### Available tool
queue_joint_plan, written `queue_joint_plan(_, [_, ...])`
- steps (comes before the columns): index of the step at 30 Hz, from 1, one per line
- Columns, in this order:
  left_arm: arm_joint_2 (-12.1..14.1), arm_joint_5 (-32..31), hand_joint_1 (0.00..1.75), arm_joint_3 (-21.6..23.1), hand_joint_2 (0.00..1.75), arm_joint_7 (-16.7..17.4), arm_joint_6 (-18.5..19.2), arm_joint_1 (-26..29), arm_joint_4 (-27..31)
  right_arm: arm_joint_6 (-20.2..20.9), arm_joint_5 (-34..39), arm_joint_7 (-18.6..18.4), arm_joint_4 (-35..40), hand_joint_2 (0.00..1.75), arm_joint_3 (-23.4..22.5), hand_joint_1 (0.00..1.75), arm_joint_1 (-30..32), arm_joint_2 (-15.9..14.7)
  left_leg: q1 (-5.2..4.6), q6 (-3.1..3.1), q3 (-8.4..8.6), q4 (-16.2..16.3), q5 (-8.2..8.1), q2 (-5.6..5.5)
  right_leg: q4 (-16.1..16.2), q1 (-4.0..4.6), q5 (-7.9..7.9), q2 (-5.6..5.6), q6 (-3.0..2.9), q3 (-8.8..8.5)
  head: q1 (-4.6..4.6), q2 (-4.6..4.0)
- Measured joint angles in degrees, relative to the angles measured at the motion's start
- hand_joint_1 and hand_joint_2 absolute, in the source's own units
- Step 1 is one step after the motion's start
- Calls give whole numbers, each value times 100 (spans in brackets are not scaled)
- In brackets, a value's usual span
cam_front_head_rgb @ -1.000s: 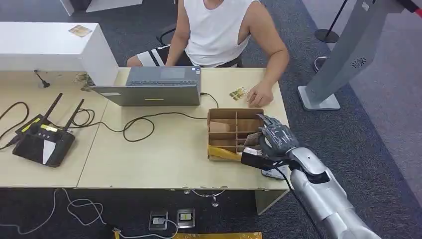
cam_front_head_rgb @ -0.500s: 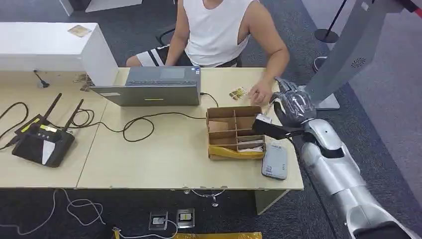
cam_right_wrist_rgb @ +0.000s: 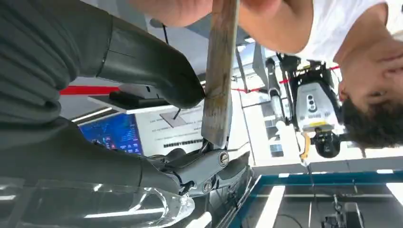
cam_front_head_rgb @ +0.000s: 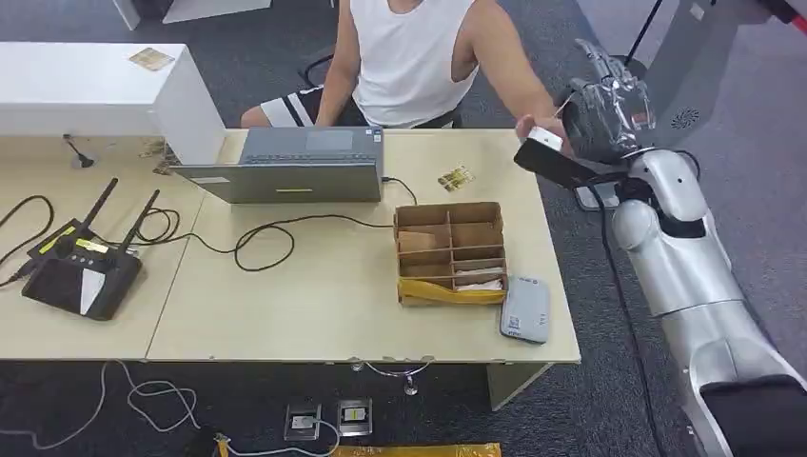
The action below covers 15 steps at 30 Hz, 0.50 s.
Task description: Pass the card to the sensor for recognition and then transmit it.
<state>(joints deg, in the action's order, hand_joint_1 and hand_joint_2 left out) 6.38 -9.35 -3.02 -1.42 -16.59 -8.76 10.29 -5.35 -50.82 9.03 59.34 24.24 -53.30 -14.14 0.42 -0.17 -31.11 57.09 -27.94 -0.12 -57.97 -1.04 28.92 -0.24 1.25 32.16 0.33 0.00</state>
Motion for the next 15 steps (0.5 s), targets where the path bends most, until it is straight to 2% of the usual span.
queue_joint_plan(6, [0, -151, 0, 37, 175, 4, 127, -38, 2, -317, -236, 258, -506, 175, 9, 175, -391, 48, 0, 0, -3, 0, 0, -1, 0, 0, 0, -4, 0, 0, 2, 0])
queue_joint_plan(12, [-7, -201, 0, 144, 175, 61, 175, -130, 4, -420, -730, 356, -1496, 175, 46, 175, -927, 245, 1, -1, -4, 0, 1, -2, -1, 1, 0, -5, 0, -1, 0, 0])
queue_joint_plan(13, [-11, -199, 0, 149, 175, 63, 173, -134, 4, -429, -761, 358, -1653, 175, 66, 168, -983, 282, 1, -1, -3, 0, 1, -3, -1, 1, 0, -5, 0, -1, 0, 0])
queue_joint_plan(14, [-15, -197, 0, 160, 175, 66, 173, -136, 4, -431, -791, 359, -1784, 175, 72, 40, -1017, 317, 2, -1, -3, 0, 1, -2, -1, 1, 0, -5, 0, -1, 0, 0])
queue_joint_plan(15, [-20, -195, 0, 175, 175, 68, 173, -136, 4, -433, -813, 361, -1898, 175, 79, 0, -1030, 347, 2, -1, -4, 0, 1, -3, -1, 1, 0, -6, 0, -1, 0, 0])
